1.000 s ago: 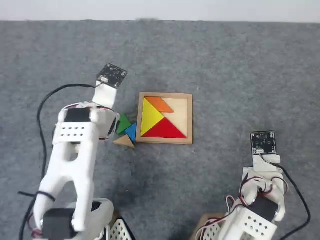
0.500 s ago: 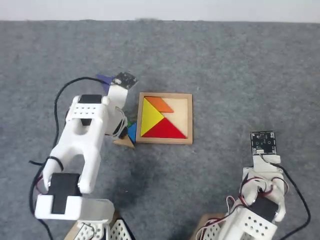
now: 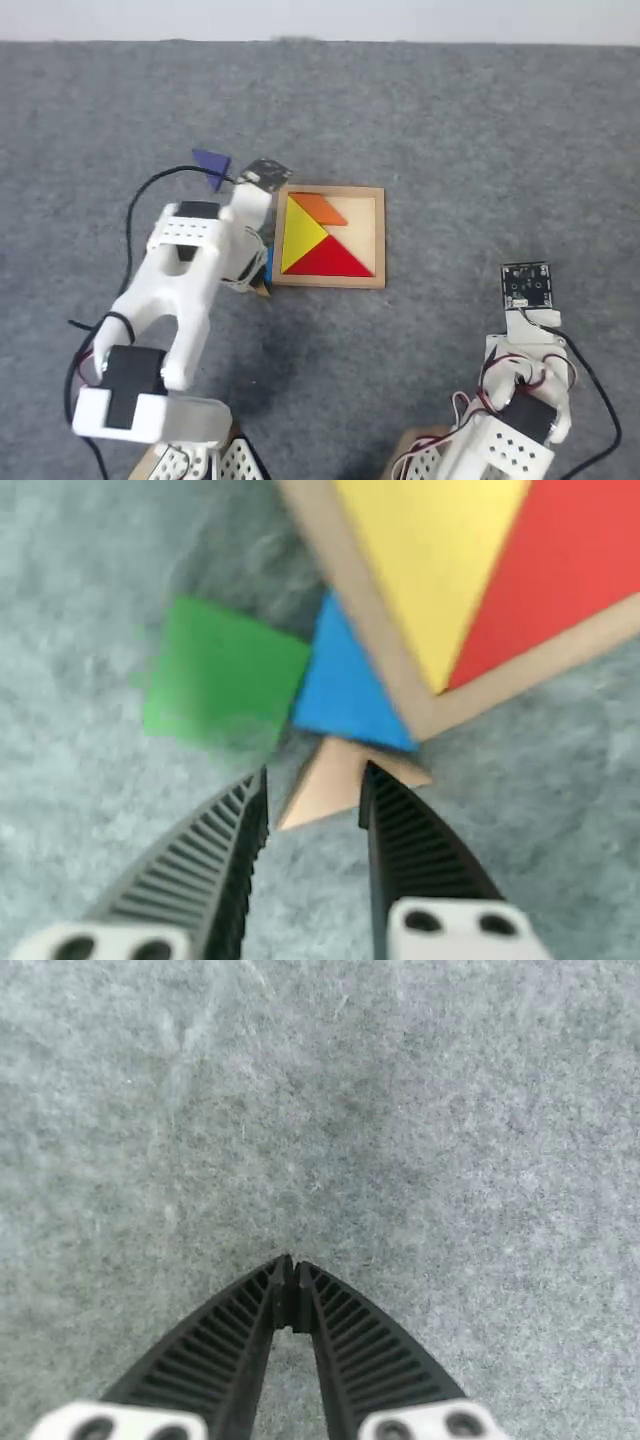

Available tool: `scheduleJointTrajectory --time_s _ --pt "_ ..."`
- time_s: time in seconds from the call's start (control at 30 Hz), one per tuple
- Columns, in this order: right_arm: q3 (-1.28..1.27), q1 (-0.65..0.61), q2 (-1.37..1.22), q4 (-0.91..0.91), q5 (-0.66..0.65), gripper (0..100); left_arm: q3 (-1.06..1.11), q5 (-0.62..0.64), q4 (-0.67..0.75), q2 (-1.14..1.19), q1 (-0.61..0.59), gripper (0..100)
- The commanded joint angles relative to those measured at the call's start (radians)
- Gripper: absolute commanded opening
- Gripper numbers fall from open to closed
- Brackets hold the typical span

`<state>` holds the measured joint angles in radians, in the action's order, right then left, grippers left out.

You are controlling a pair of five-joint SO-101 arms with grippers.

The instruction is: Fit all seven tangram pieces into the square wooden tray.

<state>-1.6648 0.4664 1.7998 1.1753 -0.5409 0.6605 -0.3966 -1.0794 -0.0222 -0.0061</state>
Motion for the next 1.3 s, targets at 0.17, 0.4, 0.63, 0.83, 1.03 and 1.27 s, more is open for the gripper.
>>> scheduleJointTrajectory --time_s 0.17,0.4,0.63,0.83,1.03,1.27 --pt "-0.017 -0.01 0.012 0.015 -0.012 0.9 0.042 -0.003 0.051 -0.028 0.06 14" --pt "-0.017 -0.01 0.012 0.016 -0.012 0.9 0.062 -0.008 0.043 -0.028 0.063 14" --pt "-0.017 -0.01 0.012 0.027 -0.012 0.9 0.077 -0.02 0.0 0.087 0.058 14" --pt "-0.017 -0.01 0.012 0.027 -0.012 0.9 0.068 -0.021 -0.025 0.098 0.063 14" --pt "-0.017 -0.01 0.013 0.024 -0.012 0.9 0.081 -0.043 -0.041 0.086 0.046 14" --pt "-0.017 -0.01 0.013 0.024 -0.012 0.9 0.033 -0.081 0.003 -0.048 0.021 19"
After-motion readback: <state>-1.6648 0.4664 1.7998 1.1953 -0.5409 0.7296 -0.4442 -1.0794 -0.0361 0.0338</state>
